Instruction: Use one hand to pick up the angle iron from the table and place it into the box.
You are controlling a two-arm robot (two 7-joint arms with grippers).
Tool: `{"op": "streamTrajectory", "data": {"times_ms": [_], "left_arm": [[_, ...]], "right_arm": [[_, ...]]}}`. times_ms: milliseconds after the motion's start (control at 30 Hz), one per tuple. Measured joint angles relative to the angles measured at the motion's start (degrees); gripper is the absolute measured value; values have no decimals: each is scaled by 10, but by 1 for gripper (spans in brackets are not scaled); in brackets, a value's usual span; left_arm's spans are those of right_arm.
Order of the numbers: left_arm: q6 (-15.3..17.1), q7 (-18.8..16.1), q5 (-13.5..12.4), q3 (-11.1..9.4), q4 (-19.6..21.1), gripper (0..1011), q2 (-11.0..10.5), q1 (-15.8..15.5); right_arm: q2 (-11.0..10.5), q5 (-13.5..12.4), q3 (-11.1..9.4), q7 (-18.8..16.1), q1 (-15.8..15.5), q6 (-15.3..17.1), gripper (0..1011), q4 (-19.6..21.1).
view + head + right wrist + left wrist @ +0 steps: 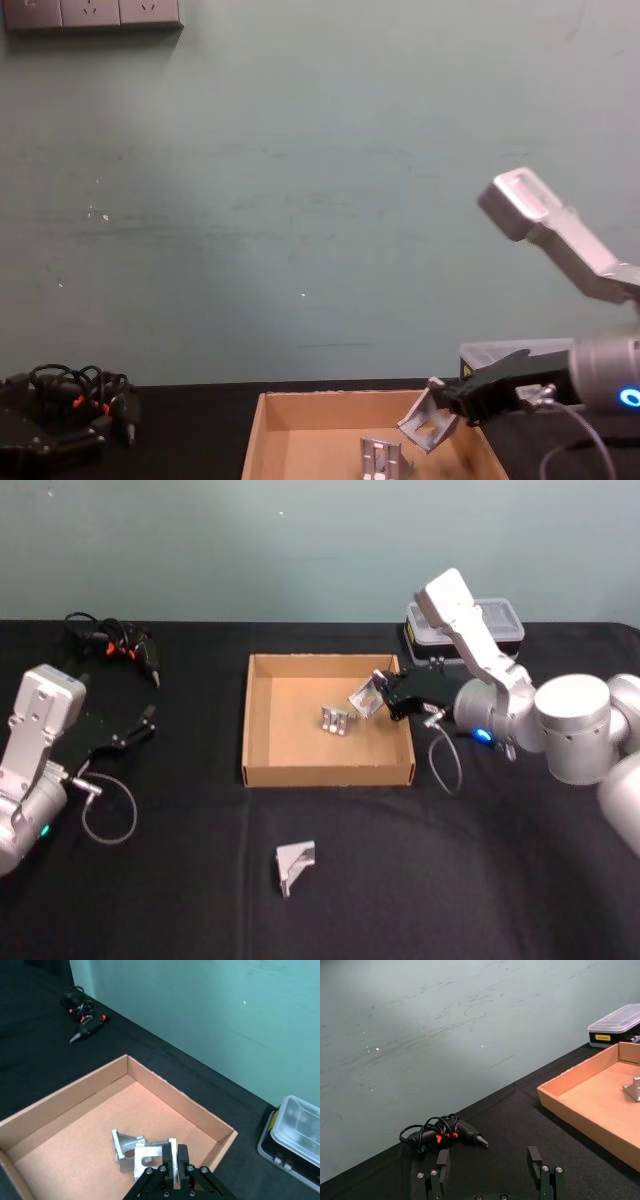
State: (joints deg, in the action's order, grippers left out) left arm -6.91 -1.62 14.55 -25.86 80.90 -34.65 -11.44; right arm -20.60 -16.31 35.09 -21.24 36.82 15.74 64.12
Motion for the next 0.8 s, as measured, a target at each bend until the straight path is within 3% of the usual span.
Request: {"op": "streamTrajectory", "data": {"times_ms": [367,800], "left_arm": [[0,0,0,0,0,1011,0,0],[0,0,0,0,0,1011,0,0]], "right_arm": [[34,29,7,-5,31,13,65,-62],[41,38,-2,-16,35,22,65,-75]]}}
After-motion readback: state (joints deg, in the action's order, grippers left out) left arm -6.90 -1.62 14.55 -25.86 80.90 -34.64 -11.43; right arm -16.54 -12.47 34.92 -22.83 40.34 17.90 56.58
